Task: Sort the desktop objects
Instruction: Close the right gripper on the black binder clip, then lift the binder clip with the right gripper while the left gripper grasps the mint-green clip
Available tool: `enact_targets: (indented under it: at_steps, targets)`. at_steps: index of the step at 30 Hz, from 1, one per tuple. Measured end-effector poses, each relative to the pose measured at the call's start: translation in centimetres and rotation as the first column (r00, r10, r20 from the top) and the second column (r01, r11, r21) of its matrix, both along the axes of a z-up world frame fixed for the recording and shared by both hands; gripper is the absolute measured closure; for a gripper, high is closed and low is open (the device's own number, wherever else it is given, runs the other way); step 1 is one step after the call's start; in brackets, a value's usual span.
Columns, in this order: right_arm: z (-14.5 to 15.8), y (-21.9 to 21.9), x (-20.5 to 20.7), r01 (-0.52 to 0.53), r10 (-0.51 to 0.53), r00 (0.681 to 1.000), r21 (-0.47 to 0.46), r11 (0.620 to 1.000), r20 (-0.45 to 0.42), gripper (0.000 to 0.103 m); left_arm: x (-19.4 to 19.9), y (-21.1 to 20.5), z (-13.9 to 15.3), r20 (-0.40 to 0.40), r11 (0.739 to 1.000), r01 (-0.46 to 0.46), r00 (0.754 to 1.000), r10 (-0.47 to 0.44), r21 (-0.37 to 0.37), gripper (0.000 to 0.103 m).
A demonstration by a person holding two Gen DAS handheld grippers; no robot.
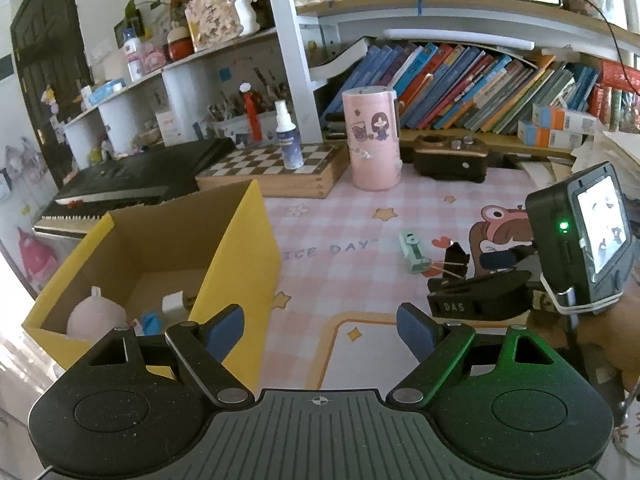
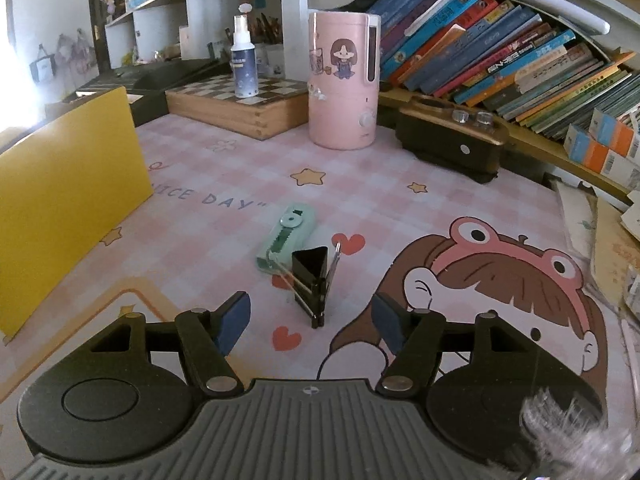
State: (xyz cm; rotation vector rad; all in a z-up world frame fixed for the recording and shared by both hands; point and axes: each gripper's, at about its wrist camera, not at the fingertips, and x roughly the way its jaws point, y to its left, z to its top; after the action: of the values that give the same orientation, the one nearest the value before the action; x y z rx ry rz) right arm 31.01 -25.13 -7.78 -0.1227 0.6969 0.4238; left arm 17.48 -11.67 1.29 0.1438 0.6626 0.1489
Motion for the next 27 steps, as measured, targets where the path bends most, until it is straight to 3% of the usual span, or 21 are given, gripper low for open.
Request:
enact_targets:
  at_steps: [8,11,15,18,27]
  targets:
    - [-1.0,0.7,1.0,-0.016,0.016,1.000,-0.012,1.000,0.011,0.042,0.1,0.3,-0.1,-0.005,1.000,-0.011,1.000,0.011,-0.006,0.017]
    - [-1.0,0.8,1.3,-0.018,0.018,1.000,-0.006,1.000,0.025,0.052,0.2,0.4,-0.1,-0.005,1.000,-0.013,1.000,0.013,-0.004,0.017]
    - [-0.8,0.9,1.6,-0.012,0.012,1.000,0.005,1.000,0.027,0.077,0.2,0.4,-0.1,-0.005,1.000,-0.014,1.000,0.014,-0.004,0.017]
    - [-0.6,0.6,1.4,0.002,-0.003,1.000,0.018,1.000,0.027,0.081,0.2,0.4,-0.1,-0.003,1.000,-0.009,1.000,0.009,-0.006,0.017]
    - [1.6,-2.7,-1.1,0.105,-0.109,0.992,0.071,0.992,0.058,0.081,0.8,-0.4,-0.3,0.001,0.999,0.028,1.000,-0.028,-0.036,0.017]
